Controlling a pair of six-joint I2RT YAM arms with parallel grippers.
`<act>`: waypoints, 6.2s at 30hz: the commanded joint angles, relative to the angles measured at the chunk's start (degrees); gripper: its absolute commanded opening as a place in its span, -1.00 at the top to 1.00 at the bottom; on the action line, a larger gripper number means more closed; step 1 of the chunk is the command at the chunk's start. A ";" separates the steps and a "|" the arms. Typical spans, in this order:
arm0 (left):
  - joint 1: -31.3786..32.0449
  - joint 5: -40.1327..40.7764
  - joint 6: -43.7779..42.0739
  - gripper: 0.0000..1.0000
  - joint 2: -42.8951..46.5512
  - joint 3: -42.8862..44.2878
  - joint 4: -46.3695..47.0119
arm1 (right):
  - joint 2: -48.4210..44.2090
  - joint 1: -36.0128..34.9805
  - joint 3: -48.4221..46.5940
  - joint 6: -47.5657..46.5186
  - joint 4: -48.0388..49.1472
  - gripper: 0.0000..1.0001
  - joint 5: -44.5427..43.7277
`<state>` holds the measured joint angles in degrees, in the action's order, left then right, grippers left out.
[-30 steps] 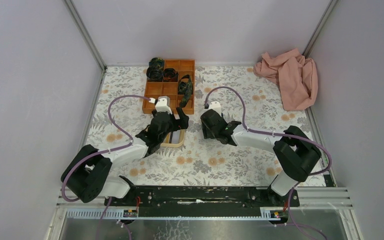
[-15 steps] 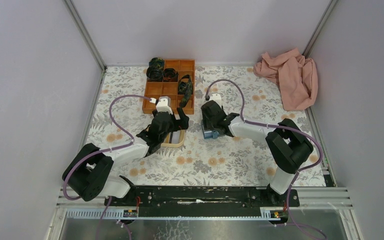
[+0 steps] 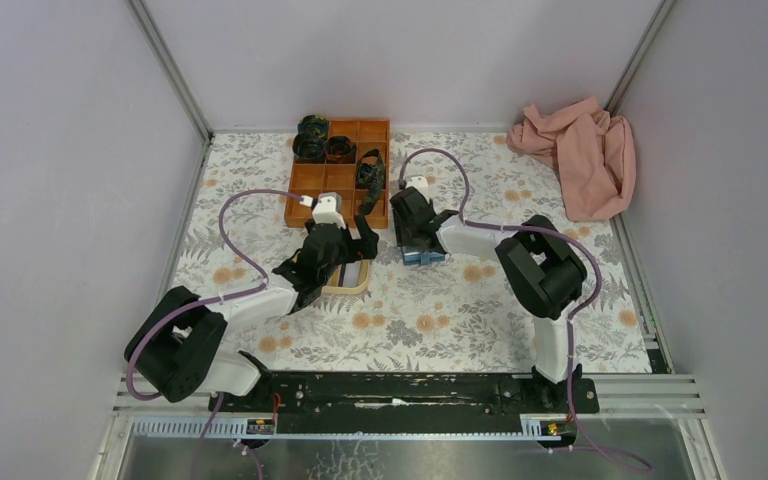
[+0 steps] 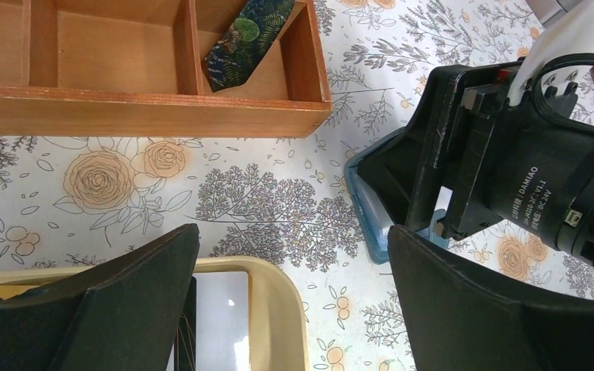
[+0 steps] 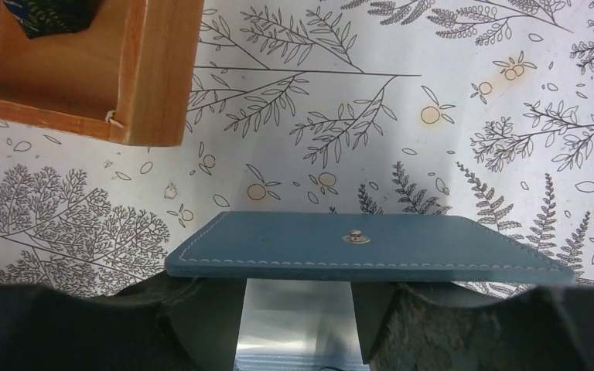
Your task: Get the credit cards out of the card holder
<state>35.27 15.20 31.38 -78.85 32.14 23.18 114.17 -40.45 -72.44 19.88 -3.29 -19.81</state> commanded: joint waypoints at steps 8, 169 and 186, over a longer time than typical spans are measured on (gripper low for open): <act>0.33 -4.08 -0.45 -0.99 0.18 0.87 2.80 | -12.19 0.46 15.25 2.50 -0.32 0.16 10.75; 33.04 27.77 25.13 -0.89 -12.96 4.88 -4.00 | -26.09 3.62 35.86 5.44 9.13 0.74 24.71; 30.75 20.21 10.39 1.00 -10.89 5.68 0.71 | -23.71 3.62 36.65 6.18 10.32 0.77 25.22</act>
<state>69.60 40.60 45.98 -86.59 36.58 20.53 89.82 -36.95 -37.60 26.02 9.74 5.61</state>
